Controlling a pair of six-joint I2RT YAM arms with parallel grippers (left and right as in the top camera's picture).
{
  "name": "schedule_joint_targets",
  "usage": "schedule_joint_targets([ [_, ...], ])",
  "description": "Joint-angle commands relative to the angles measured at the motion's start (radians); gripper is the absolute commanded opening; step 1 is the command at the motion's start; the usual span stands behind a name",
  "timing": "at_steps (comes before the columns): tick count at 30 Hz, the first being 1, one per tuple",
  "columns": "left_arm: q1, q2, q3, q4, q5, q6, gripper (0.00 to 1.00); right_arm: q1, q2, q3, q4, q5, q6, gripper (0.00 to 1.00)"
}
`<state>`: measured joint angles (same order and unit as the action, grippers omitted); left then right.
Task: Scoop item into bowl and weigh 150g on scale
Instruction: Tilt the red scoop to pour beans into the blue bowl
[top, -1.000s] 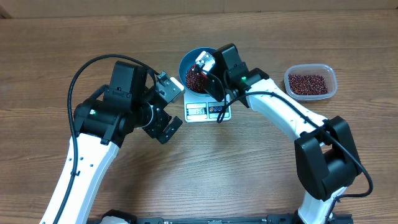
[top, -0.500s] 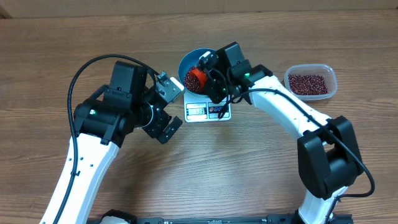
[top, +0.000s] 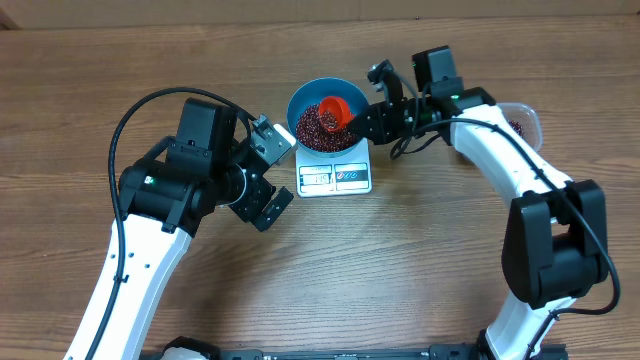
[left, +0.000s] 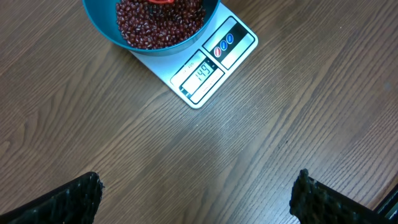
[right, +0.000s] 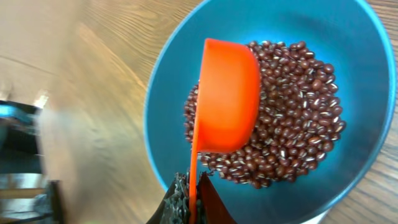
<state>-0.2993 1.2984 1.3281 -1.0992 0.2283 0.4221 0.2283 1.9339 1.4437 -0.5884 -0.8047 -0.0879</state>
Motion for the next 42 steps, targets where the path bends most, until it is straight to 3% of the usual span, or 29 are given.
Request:
schedule_joint_targets([
  [1,0.004,0.004,-0.002,0.000,0.008,0.012,1.00,-0.035,-0.011,0.038,0.001,-0.161,0.014,0.04],
  [19,0.004,0.004,-0.002,0.000,0.008,0.012,1.00,-0.093,-0.159,0.038,-0.132,-0.151,0.012,0.04],
  [29,0.004,0.004,-0.002,0.000,0.008,0.012,1.00,-0.019,-0.201,0.038,-0.117,0.098,-0.017,0.04],
  [33,0.004,0.004,-0.002,0.000,0.007,0.012,1.00,0.039,-0.210,0.038,-0.101,0.401,-0.046,0.04],
  [42,0.004,0.004,-0.002,0.000,0.008,0.012,1.00,0.124,-0.245,0.045,-0.037,0.515,-0.051,0.04],
])
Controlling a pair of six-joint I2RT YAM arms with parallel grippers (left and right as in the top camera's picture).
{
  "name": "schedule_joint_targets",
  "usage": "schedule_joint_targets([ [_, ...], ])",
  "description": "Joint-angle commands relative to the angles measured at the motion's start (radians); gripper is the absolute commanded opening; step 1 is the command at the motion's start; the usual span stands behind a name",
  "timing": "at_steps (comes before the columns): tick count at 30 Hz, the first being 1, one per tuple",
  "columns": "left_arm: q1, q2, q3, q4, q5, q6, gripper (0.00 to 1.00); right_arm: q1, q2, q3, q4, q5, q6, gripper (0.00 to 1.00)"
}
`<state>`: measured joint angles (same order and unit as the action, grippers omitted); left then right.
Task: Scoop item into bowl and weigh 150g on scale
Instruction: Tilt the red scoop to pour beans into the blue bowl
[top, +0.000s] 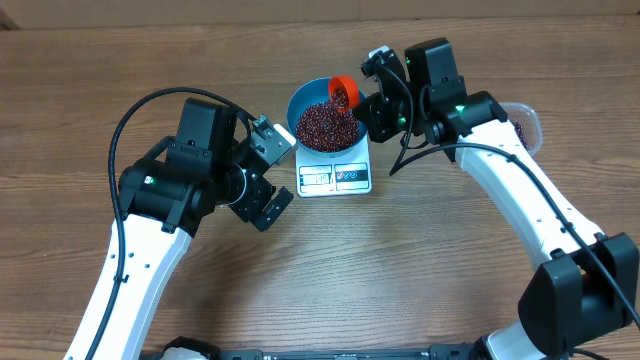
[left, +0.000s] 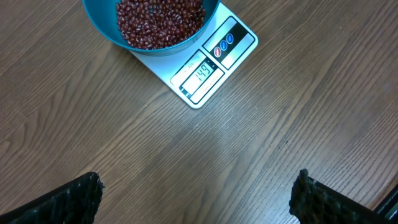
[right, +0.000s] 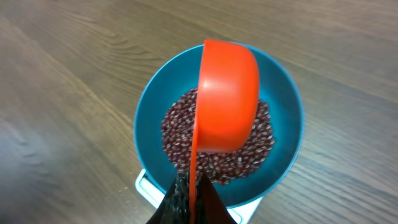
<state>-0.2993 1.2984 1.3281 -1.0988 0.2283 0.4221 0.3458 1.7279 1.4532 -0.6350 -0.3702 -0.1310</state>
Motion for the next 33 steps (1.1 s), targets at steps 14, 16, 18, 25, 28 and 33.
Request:
schedule_joint_targets([
  [14,0.004,0.004,-0.002,0.000,0.007,0.012,1.00,0.008,-0.042,0.035,0.021,0.064,-0.008,0.04],
  [16,0.004,0.004,-0.002,0.000,0.008,0.012,1.00,0.008,-0.067,0.035,0.010,0.027,-0.007,0.04],
  [18,0.004,0.004,-0.002,0.000,0.008,0.012,1.00,0.008,-0.068,0.035,0.029,0.010,-0.007,0.03],
  [25,0.004,0.004,-0.002,0.000,0.008,0.012,1.00,0.008,-0.062,0.034,0.035,0.028,-0.003,0.04],
  [28,0.004,0.004,-0.002,0.000,0.008,0.012,1.00,0.013,-0.063,0.033,0.040,0.041,-0.005,0.04],
  [33,0.004,0.004,-0.002,0.000,0.008,0.012,1.00,0.020,-0.094,0.034,0.016,0.064,0.010,0.04],
])
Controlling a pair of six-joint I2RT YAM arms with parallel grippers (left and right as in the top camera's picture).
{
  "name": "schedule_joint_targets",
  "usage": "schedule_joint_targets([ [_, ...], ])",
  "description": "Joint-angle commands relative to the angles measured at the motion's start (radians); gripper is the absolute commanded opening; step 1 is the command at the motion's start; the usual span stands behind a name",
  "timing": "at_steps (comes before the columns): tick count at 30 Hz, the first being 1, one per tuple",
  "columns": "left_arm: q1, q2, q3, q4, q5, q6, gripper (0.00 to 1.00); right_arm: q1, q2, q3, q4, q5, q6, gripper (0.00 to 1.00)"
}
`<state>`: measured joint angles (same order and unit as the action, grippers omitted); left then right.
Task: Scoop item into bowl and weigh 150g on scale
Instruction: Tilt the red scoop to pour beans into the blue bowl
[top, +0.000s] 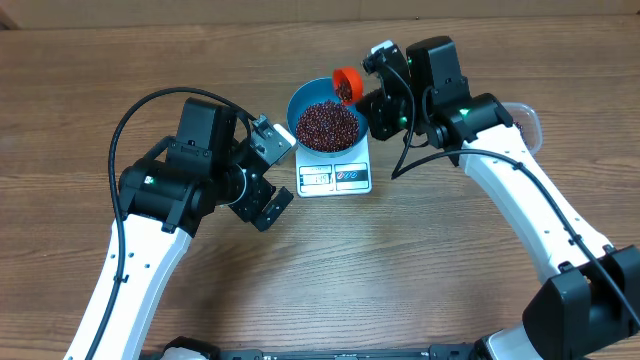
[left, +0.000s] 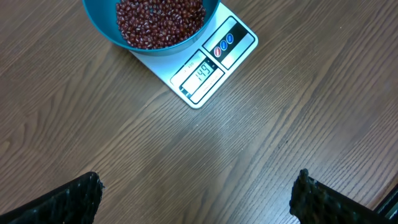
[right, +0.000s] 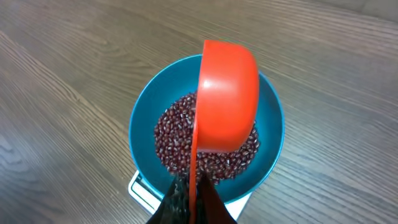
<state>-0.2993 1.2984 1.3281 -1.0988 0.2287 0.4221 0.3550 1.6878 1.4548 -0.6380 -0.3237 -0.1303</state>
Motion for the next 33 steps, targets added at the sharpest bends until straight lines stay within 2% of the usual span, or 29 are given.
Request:
schedule_joint_targets([
  [1,0.004,0.004,-0.002,0.000,0.007,0.012,1.00,0.012,-0.044,0.031,0.023,0.036,-0.003,0.04],
  [9,0.004,0.004,-0.002,0.000,0.007,0.012,1.00,0.012,-0.048,0.032,0.024,-0.045,0.003,0.04],
  [33,0.004,0.004,-0.002,0.000,0.007,0.012,1.00,0.012,-0.048,0.032,0.012,-0.064,0.030,0.04],
])
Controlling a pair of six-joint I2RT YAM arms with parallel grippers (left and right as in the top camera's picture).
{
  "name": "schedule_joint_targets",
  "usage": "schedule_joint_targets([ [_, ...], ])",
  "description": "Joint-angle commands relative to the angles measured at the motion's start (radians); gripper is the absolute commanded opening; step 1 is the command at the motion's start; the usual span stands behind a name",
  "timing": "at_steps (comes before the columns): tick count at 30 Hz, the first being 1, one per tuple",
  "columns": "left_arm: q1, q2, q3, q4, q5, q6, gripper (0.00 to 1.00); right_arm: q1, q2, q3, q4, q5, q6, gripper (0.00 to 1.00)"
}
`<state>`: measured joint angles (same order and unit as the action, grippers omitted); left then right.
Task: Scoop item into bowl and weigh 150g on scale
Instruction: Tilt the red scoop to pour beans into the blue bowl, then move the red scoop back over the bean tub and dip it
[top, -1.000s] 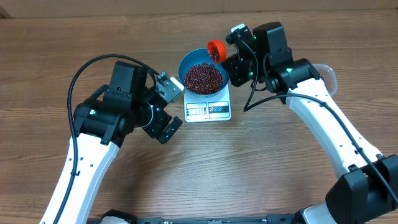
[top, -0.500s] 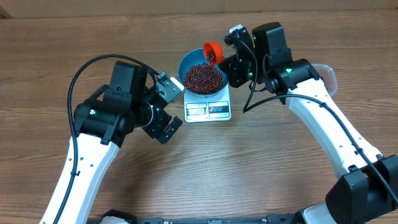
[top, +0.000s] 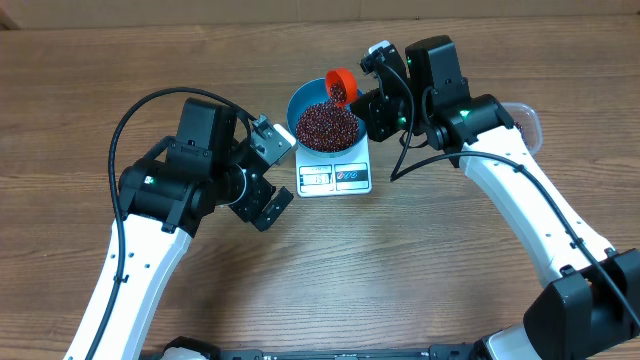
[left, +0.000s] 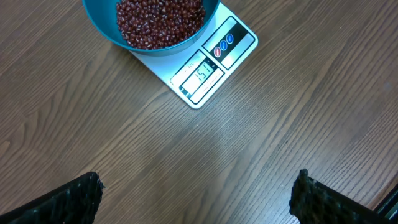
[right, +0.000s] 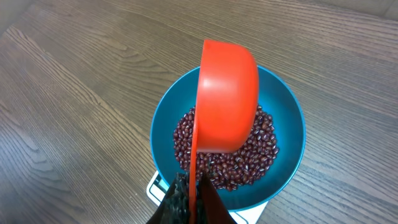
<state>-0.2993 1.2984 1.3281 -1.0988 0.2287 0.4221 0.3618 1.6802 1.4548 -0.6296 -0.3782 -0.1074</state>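
Observation:
A blue bowl (top: 306, 102) of red beans (top: 326, 126) sits on a white scale (top: 335, 178); its display (left: 202, 73) appears to read about 151. My right gripper (right: 194, 194) is shut on the handle of an orange scoop (right: 226, 96), tipped on its side above the bowl (right: 287, 155); the scoop (top: 340, 84) hangs over the bowl's far rim. My left gripper (left: 196, 193) is open above bare table, in front of the scale, holding nothing.
A clear plastic container (top: 527, 122) with beans in it stands at the right, partly hidden behind my right arm. The scale (left: 217, 59) lies just beyond my left gripper's fingers (left: 74, 196). Wood-grain table all round.
The scale's reading went from 149 to roughly 151. My right gripper with the scoop shifted slightly over the bowl. The left arm stayed put.
The scoop was low inside the bowl, on the beans, with the scale at 149. It was then held higher above the bowl and stayed there, the reading unchanged. Now the display shows a higher figure, about 151. My left gripper stayed open throughout.

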Motion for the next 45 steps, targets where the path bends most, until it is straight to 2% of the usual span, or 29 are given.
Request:
schedule_joint_targets([
  [1,0.004,0.004,-0.002,0.000,0.007,0.012,1.00,0.005,-0.040,0.032,0.004,-0.009,0.007,0.04],
  [13,0.004,0.004,-0.002,0.000,0.007,0.012,1.00,0.005,-0.040,0.032,0.003,-0.010,0.007,0.04],
  [17,0.004,0.004,-0.002,0.000,0.007,0.012,1.00,-0.019,-0.040,0.032,0.000,-0.092,0.007,0.04],
  [31,0.004,0.004,-0.002,0.000,0.007,0.012,1.00,-0.377,-0.040,0.032,-0.135,-0.350,0.032,0.04],
  [36,0.004,0.004,-0.002,0.000,0.007,0.012,1.00,-0.586,-0.040,0.032,-0.221,-0.348,-0.007,0.04],
  [39,0.004,0.004,-0.002,0.000,0.007,0.012,1.00,-0.648,-0.040,0.032,-0.269,-0.272,-0.084,0.04],
  [43,0.004,0.004,-0.002,0.000,0.007,0.012,1.00,-0.667,-0.040,0.031,-0.345,0.084,-0.163,0.04],
  [45,0.004,0.004,-0.002,0.000,0.007,0.012,1.00,-0.650,-0.040,0.031,-0.337,0.180,-0.163,0.04],
])
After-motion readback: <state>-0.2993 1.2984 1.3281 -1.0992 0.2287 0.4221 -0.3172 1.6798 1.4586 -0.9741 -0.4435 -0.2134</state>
